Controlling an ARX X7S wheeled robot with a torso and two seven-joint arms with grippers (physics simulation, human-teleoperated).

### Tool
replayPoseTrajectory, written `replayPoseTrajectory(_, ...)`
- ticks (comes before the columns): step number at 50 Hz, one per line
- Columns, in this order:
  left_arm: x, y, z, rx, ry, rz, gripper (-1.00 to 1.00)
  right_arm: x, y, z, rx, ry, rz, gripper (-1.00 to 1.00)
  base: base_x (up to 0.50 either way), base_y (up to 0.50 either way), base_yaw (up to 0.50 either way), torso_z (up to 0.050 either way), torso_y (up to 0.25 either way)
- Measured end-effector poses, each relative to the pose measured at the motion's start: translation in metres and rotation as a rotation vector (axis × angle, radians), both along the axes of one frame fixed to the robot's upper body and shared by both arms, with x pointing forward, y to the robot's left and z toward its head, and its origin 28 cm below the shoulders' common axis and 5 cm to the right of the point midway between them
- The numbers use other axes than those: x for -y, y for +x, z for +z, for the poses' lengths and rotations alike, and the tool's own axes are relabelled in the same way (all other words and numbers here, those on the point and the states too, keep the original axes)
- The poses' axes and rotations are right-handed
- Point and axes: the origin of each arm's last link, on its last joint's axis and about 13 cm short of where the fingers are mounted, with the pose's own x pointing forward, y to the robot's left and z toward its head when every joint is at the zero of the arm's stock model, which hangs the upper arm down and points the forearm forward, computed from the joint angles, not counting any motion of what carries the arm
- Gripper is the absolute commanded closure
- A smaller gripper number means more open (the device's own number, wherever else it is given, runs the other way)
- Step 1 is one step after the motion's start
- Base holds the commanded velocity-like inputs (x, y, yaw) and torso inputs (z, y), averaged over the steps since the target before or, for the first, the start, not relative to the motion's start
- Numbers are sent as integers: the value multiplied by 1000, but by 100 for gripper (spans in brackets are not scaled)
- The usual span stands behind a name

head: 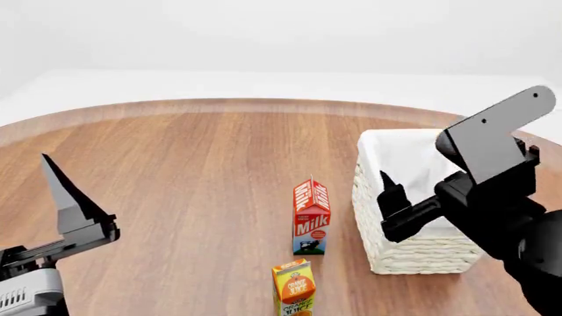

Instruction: Pick up the cream cheese box and the butter, and put them in the basket.

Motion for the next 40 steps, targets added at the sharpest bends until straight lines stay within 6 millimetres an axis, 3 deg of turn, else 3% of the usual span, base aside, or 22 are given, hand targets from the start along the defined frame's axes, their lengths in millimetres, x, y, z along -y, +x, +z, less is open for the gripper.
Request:
replayPoseTrajectory(12,-2,-1,1,6,-1,8,-100,-25,-30,-16,-19,-40,159,-100,0,0,0,0,0)
replayPoseTrajectory(40,-6,-3,6,17,-8,27,-100,-84,-78,-70,-239,13,403,-100,0,0,0,0,0)
